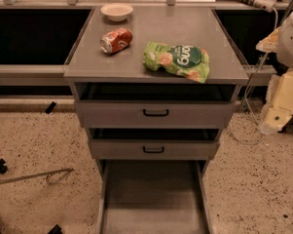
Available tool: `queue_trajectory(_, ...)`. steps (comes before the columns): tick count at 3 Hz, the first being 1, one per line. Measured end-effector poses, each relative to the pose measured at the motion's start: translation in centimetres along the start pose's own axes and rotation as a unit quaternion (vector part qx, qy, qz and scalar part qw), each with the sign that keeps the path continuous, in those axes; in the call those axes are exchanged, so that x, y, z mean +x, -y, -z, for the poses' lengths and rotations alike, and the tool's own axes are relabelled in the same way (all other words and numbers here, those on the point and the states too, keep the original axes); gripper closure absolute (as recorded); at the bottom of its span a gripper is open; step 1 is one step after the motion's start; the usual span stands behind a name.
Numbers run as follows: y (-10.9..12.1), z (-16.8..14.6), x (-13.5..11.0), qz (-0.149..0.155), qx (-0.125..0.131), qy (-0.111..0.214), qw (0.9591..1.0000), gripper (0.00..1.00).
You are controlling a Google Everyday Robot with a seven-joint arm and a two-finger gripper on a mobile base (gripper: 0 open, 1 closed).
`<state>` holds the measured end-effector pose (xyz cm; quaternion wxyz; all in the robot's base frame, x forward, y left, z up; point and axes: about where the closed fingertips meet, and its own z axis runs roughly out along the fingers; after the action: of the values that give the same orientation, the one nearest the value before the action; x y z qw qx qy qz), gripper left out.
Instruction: Place green rice chip bag into bottom drawer
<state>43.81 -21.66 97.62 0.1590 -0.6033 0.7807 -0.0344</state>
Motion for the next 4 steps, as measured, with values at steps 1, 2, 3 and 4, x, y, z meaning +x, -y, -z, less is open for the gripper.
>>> queue_trajectory(1,0.0,0.0,0.0,0.000,0.000,0.000,1.0000,0.00)
queue_trajectory(2,1.1,-1.8,-1.8,0.012,0.003,0.022,0.9997,0.00)
queue_trajectory(3,4.8,-5.3,-5.4,0.032,0.028,0.045,0.9981,0.00)
queue_trajectory(4,9.3,-9.5,-9.5,0.068,0.048,0.062,0.9946,0.00)
